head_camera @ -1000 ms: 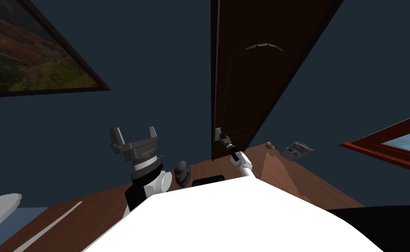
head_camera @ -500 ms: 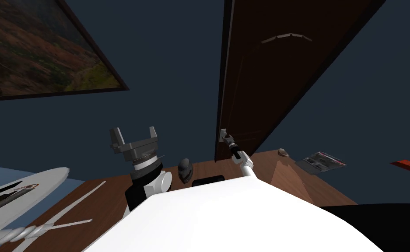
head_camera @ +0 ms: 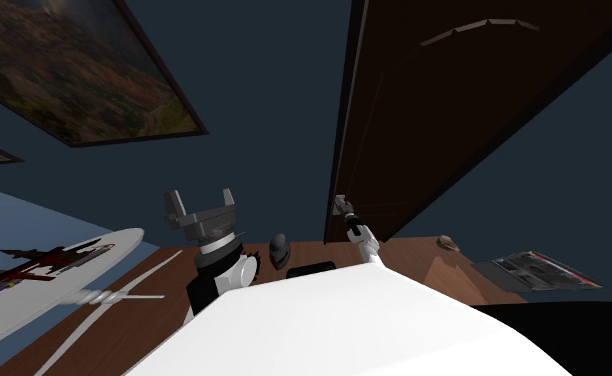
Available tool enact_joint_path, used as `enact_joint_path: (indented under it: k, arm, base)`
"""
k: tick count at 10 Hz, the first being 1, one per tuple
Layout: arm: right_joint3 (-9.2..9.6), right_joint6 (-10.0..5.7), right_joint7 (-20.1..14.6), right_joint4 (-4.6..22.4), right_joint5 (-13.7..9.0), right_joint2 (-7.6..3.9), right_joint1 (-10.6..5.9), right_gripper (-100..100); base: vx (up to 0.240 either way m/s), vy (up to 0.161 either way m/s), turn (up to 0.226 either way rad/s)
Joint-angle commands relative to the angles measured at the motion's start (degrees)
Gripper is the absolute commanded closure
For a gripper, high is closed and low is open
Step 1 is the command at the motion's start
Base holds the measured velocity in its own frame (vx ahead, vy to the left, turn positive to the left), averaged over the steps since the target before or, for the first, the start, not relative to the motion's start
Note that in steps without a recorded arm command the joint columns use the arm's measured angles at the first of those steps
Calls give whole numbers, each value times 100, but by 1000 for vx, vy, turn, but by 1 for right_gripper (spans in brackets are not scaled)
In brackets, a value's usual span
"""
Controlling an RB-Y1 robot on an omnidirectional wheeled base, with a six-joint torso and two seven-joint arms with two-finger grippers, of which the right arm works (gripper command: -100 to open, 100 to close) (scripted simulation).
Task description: Pull the door open
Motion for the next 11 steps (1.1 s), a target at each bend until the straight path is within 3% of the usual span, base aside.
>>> enact_joint_path:
  k: [1, 2, 3, 4, 9, 11]
  arm:
    - [-199, 1, 103, 122, -58, 47, -102, -100]
    - [-288, 7, 143, 167, -84, 75, -143, -100]
    - [-225, 7, 109, 131, -64, 64, -116, -100]
    - [-225, 7, 109, 131, -64, 64, -116, 100]
    - [-225, 7, 109, 131, -64, 64, -116, 100]
    - [-179, 11, -124, 114, -196, 5, -95, 100]
  base:
    - [27, -49, 174]
    - [29, -61, 199]
    - [13, -31, 40]
    - [-1, 4, -38]
    - [-1, 3, -3]
    - [-8, 0, 14]
